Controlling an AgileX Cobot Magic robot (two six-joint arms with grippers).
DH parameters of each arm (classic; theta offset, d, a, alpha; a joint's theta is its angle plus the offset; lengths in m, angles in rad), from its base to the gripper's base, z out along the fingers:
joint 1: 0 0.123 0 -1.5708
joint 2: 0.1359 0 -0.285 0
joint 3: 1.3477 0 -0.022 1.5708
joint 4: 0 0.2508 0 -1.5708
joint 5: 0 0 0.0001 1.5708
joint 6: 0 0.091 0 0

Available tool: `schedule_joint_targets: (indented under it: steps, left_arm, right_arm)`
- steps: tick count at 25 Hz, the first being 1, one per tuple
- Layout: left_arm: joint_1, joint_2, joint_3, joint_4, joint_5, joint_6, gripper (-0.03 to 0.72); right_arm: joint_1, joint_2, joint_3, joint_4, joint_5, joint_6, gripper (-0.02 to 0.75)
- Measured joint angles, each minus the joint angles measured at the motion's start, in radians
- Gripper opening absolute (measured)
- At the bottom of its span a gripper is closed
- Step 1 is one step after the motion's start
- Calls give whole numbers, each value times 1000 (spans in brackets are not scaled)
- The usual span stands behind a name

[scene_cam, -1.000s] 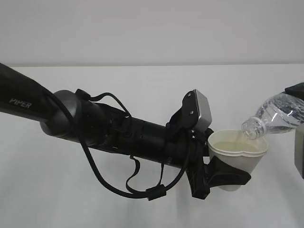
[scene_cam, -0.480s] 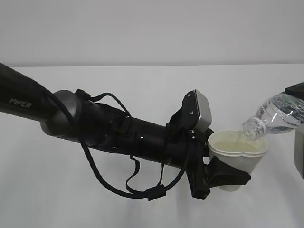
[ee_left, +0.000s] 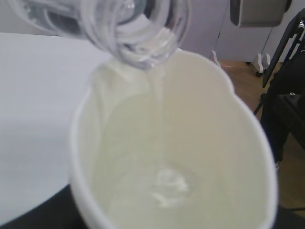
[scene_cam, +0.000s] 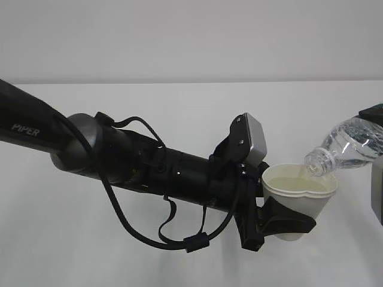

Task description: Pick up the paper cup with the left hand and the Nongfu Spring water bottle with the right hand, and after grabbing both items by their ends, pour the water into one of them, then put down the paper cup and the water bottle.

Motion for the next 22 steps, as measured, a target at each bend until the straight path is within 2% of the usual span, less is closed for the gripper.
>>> schedule_joint_targets:
  steps: [22]
  left_arm:
    - [0, 0, 0, -4, 1, 0, 384]
  right_arm:
    - [0, 0, 0, 4, 0, 30, 343]
